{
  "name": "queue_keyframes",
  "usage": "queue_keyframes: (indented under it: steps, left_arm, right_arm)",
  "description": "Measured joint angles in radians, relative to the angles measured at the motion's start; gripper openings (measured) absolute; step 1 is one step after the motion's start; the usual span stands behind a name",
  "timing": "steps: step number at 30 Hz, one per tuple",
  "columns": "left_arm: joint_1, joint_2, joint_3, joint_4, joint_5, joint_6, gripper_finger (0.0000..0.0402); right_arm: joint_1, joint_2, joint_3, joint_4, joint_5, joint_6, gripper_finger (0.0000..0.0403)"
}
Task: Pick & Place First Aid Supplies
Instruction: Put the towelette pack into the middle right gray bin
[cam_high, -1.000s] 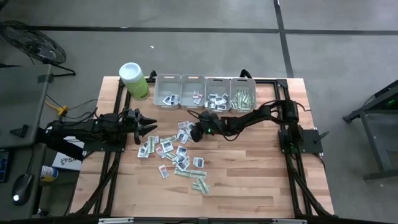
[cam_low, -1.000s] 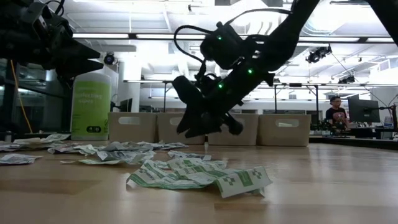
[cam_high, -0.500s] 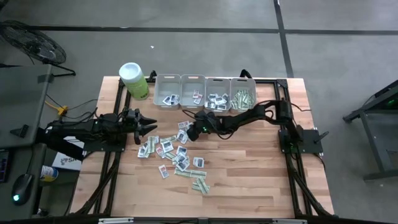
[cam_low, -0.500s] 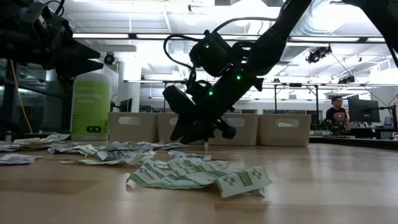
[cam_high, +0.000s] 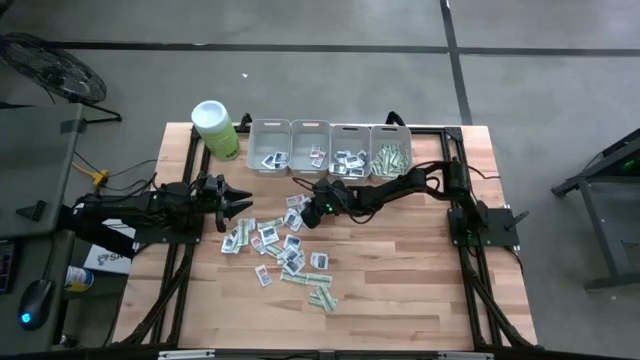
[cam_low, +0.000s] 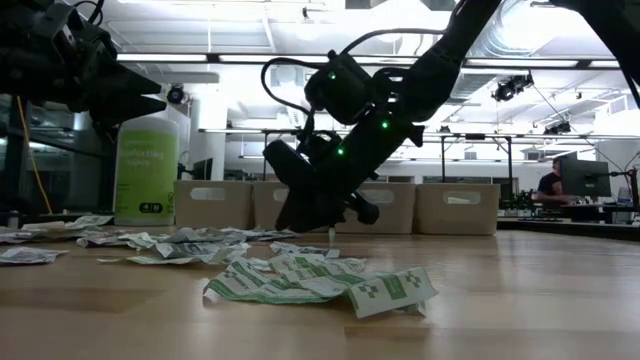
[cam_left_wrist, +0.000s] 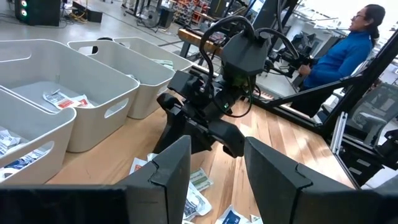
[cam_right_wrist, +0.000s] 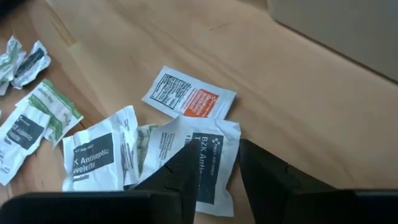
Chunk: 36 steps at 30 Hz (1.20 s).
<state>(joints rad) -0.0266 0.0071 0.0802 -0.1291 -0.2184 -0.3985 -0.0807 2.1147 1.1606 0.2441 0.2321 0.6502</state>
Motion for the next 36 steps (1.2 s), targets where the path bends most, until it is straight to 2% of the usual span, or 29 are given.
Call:
queue_keyframes:
  steps: [12, 21, 36]
  left_arm:
    - [0.0, 0.0, 0.0, 0.0, 0.0, 0.0, 0.015]
    - [0.0, 0.0, 0.0, 0.0, 0.0, 0.0, 0.015]
    - [0.0, 0.0, 0.0, 0.0, 0.0, 0.0, 0.015]
  right_arm:
    - [0.0, 0.0, 0.0, -0.015, -0.002, -0.047, 0.0007]
    - [0.014, -0.014, 0.0, -0.002, 0.016, -0.095, 0.0001]
    - [0.055, -0.156, 0.0, -0.233, 0.158, -0.162, 0.0]
